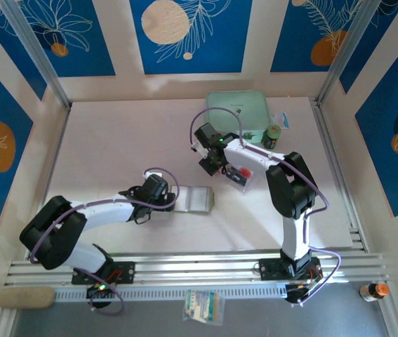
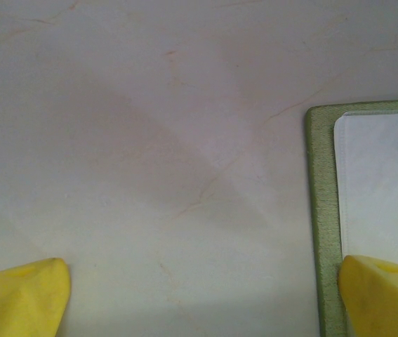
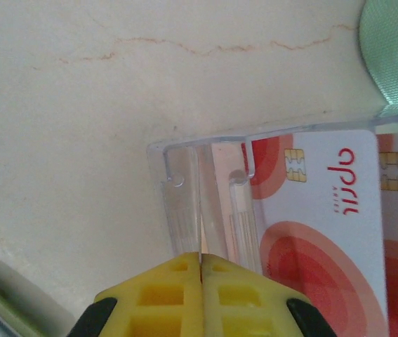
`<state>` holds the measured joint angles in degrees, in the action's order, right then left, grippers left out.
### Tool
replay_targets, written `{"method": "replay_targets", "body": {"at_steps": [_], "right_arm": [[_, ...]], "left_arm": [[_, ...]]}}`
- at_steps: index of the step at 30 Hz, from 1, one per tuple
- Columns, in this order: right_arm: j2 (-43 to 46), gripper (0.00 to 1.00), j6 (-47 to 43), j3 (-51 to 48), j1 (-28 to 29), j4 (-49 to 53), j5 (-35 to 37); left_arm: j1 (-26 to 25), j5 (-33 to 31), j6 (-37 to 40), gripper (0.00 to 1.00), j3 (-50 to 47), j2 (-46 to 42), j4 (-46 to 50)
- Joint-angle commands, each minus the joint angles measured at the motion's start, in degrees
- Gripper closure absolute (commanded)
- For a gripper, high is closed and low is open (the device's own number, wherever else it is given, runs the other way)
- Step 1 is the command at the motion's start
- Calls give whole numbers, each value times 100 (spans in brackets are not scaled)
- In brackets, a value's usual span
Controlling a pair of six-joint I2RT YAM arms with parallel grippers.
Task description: Put the credit cards into the card holder
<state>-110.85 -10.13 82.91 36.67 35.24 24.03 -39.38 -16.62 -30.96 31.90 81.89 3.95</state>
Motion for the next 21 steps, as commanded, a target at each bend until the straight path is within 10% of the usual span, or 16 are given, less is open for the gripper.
{"method": "replay_targets", "body": {"at_steps": [1, 11, 21], "right_arm": [[585, 100, 1, 102, 127, -119, -183], [1789, 100, 2162, -612, 211, -807, -1622], [2808, 100, 5923, -3714, 190, -4390, -2843]], "left_arm": [[58, 177, 67, 3, 108, 51, 27], [60, 160, -67, 3, 97, -91, 121], [49, 89, -198, 5, 73, -282, 365]]}}
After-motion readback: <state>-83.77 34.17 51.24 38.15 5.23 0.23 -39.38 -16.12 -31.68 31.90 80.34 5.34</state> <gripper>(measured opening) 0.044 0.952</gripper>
